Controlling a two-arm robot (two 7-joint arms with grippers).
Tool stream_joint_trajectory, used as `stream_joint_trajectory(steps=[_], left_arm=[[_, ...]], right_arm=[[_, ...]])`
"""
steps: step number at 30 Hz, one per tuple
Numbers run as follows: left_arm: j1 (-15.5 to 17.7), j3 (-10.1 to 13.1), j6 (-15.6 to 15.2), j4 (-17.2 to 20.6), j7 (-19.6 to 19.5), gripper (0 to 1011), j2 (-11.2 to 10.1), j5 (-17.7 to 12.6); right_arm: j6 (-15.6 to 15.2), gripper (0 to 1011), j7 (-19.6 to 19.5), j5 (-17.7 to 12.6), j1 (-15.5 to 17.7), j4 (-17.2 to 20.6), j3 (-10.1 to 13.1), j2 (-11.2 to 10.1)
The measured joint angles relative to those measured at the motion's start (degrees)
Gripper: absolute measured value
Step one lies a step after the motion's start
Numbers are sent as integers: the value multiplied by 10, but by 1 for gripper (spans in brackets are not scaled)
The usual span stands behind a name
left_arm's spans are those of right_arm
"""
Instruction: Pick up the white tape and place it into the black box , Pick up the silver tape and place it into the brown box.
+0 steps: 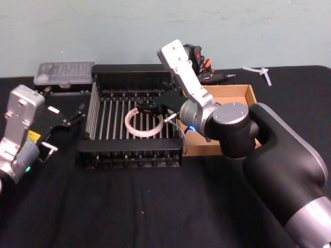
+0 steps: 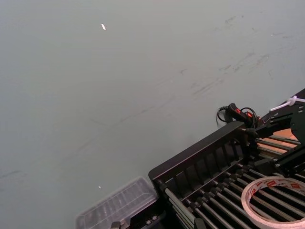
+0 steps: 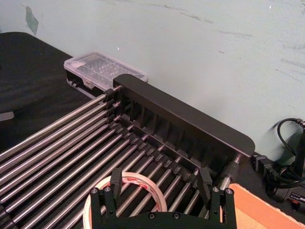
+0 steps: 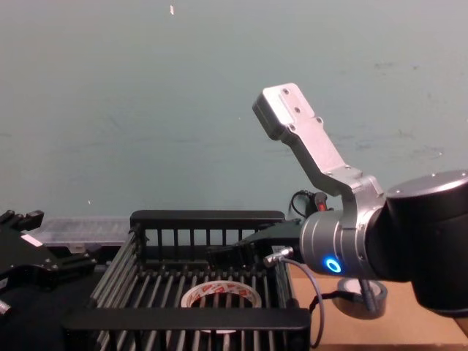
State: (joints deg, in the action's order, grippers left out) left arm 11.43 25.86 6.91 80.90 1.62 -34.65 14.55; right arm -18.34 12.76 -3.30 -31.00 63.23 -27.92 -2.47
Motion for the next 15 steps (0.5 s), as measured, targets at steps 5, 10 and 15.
stream_joint_trajectory(steps=[5, 10, 15], left_arm=[[0, 0, 0, 0, 0, 1002, 0, 0], [0, 0, 0, 0, 0, 1001, 0, 0], [0, 0, 0, 0, 0, 1001, 0, 0]], right_arm=[[0, 1002, 0, 0, 0, 0, 0, 0], [-1, 1002, 10, 0, 8, 16, 9, -3], [-5, 1002, 21, -4, 23, 55, 24, -10]])
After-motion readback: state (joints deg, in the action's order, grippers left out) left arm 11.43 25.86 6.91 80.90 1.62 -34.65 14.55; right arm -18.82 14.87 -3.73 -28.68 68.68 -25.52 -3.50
